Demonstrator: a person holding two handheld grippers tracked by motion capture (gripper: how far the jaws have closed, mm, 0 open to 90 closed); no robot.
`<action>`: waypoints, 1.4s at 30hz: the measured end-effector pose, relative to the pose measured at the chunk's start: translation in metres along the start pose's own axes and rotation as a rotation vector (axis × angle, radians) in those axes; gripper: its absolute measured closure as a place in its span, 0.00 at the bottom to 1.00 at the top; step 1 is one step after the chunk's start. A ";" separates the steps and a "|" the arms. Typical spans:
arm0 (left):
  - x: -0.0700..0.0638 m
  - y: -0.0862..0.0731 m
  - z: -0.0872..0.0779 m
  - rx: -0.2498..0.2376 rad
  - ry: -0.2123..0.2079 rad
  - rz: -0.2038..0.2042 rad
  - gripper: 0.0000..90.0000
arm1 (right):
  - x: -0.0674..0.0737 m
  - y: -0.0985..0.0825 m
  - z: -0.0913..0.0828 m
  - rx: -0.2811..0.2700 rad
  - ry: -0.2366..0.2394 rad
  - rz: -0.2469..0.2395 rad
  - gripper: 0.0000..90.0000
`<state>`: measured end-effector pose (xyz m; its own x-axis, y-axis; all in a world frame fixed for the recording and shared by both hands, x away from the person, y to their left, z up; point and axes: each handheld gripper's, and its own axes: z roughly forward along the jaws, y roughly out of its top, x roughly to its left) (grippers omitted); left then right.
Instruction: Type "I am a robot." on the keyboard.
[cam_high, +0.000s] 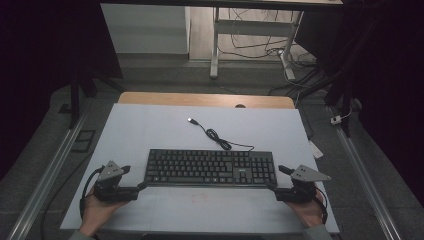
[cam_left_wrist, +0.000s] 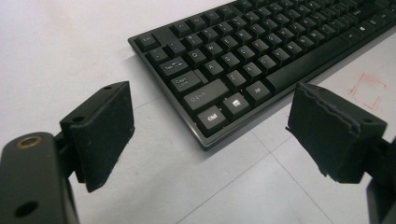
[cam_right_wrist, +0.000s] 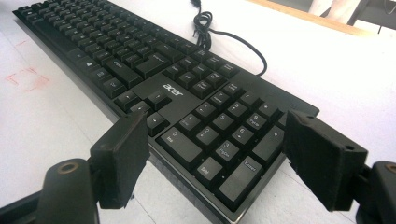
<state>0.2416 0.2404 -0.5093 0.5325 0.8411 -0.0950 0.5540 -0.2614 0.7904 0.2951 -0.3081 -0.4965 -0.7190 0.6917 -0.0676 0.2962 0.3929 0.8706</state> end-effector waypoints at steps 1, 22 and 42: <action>0.000 0.000 0.000 0.001 -0.001 0.004 0.16 | -0.001 0.000 0.000 0.000 0.004 0.005 0.26; -0.004 0.014 0.002 0.007 -0.005 0.032 0.19 | 0.004 0.002 0.009 0.026 0.010 -0.004 0.27; -0.004 0.043 0.015 0.020 -0.045 0.075 0.29 | 0.024 0.027 0.029 0.013 0.088 -0.017 0.36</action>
<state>0.2728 0.2189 -0.4844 0.6009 0.7968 -0.0637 0.5238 -0.3323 0.7844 0.3043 -0.2636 -0.4889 -0.7764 0.6291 -0.0386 0.2910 0.4121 0.8635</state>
